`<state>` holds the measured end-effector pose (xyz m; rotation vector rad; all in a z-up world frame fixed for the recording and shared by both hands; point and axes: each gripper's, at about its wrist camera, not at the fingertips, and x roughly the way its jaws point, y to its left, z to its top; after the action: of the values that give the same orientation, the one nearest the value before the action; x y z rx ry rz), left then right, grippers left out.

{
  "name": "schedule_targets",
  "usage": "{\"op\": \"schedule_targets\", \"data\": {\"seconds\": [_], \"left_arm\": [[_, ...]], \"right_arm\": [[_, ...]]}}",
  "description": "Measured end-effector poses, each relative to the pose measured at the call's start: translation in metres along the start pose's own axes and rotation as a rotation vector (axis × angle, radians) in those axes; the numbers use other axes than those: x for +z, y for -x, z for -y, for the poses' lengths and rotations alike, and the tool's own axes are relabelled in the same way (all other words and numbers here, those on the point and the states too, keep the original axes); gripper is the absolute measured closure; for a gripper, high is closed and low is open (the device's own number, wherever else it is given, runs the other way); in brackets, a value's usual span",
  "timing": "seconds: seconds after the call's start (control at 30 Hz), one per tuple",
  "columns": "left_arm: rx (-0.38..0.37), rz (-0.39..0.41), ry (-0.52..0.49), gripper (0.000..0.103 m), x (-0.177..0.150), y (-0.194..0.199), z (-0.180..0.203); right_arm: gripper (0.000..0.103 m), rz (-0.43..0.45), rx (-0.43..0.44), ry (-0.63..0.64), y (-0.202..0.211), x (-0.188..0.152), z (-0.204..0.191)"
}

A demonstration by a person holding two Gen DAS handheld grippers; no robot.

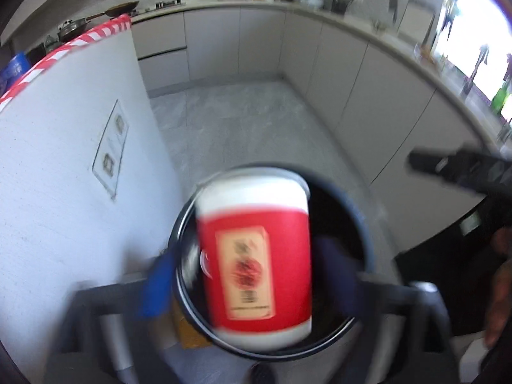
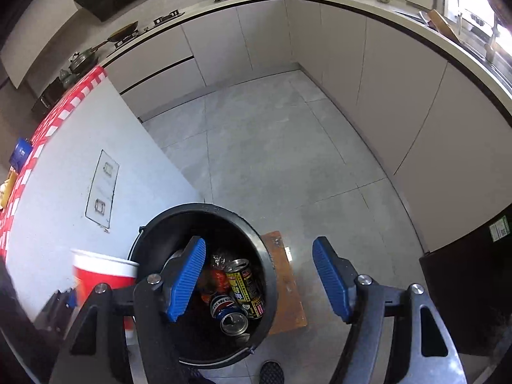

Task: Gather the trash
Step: 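Release the red cup into the black bin with the left tool while the right drops the spray can, then move both tools back over the table toward the sponge and blue container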

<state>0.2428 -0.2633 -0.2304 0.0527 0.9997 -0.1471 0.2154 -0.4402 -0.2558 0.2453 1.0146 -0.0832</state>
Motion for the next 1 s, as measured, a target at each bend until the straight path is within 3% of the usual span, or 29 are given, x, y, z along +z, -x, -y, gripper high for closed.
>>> {"op": "schedule_targets", "data": {"seconds": [0.17,0.43,0.63,1.0], "left_arm": [[0.004,0.018,0.086,0.000,0.001,0.010,-0.017],[0.066,0.083,0.093,0.000,0.018,0.038,-0.035],[0.078,0.111,0.125,0.000,0.032,0.056,-0.055],[0.133,0.196,0.176,0.000,0.057,0.103,-0.107]], "right_arm": [[0.032,0.003,0.004,-0.005,0.004,-0.001,0.001],[0.032,0.014,0.004,0.016,0.014,0.003,-0.014],[0.029,0.075,-0.104,0.104,0.033,0.012,-0.034],[0.024,0.132,-0.088,0.193,0.060,0.041,-0.091]]}}
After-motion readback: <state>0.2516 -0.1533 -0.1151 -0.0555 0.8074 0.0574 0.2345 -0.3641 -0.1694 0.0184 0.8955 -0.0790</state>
